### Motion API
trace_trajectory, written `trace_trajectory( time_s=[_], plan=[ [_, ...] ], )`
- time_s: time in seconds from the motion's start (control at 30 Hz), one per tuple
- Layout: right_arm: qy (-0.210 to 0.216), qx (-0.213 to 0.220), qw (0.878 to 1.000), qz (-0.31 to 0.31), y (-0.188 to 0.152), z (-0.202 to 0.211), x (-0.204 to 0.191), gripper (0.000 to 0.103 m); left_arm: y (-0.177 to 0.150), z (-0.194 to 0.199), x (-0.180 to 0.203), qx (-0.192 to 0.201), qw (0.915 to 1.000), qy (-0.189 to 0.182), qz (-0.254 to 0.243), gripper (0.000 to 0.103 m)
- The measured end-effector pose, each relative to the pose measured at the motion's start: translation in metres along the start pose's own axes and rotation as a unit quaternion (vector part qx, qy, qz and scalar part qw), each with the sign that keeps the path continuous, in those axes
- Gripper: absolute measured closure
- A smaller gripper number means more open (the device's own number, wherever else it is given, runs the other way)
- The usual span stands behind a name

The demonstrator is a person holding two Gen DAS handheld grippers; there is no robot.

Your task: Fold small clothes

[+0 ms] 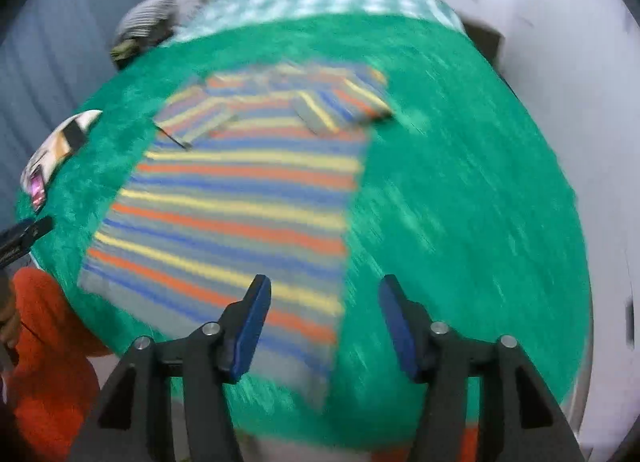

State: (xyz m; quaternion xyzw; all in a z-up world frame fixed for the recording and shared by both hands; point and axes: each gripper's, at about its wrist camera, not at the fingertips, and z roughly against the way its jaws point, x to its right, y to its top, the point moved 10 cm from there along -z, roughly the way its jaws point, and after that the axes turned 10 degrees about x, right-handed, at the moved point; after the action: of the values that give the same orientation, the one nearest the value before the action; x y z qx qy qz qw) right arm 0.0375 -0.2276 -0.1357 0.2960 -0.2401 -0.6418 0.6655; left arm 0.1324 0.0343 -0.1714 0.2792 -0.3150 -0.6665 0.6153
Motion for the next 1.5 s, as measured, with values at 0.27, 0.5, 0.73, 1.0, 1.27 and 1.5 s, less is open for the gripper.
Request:
trace_trajectory(
  time_s=[0.27, 0.5, 0.73, 1.0, 1.27, 1.5],
  plan=[
    [0.059, -0.132, 0.988, 0.046, -0.059, -0.078, -0.030, 0.047, -0.086, -0.068, 0.018, -0.067, 0.9950, -0.001, -0.075, 0.008],
    [0.015, -0.014, 0.983, 0.181, 0.084, -0.088, -0.016, 0.039, -0.078, -0.074, 0.022, -0.068, 0.9967, 0.002, -0.043, 0.003],
    [-0.005, -0.068, 0.975, 0.210, 0.121, -0.240, -0.005, 0.041, -0.075, -0.079, 0.020, -0.064, 0.9970, 0.006, -0.042, 0.000],
    [-0.104, 0.026, 0.993, -0.050, 0.177, -0.173, 0.162, 0.100, -0.075, -0.080, 0.019, -0.066, 0.9969, 0.005, -0.041, 0.000],
    [-0.156, 0.014, 0.957, -0.244, 0.111, -0.114, 0.319, 0.100, -0.076, -0.080, 0.021, -0.053, 0.9973, 0.016, -0.048, 0.000],
    [-0.240, -0.010, 0.946, -0.218, 0.081, -0.120, 0.329, 0.100, -0.075, -0.080, 0.021, -0.041, 0.9974, 0.019, -0.055, 0.000]
  ],
)
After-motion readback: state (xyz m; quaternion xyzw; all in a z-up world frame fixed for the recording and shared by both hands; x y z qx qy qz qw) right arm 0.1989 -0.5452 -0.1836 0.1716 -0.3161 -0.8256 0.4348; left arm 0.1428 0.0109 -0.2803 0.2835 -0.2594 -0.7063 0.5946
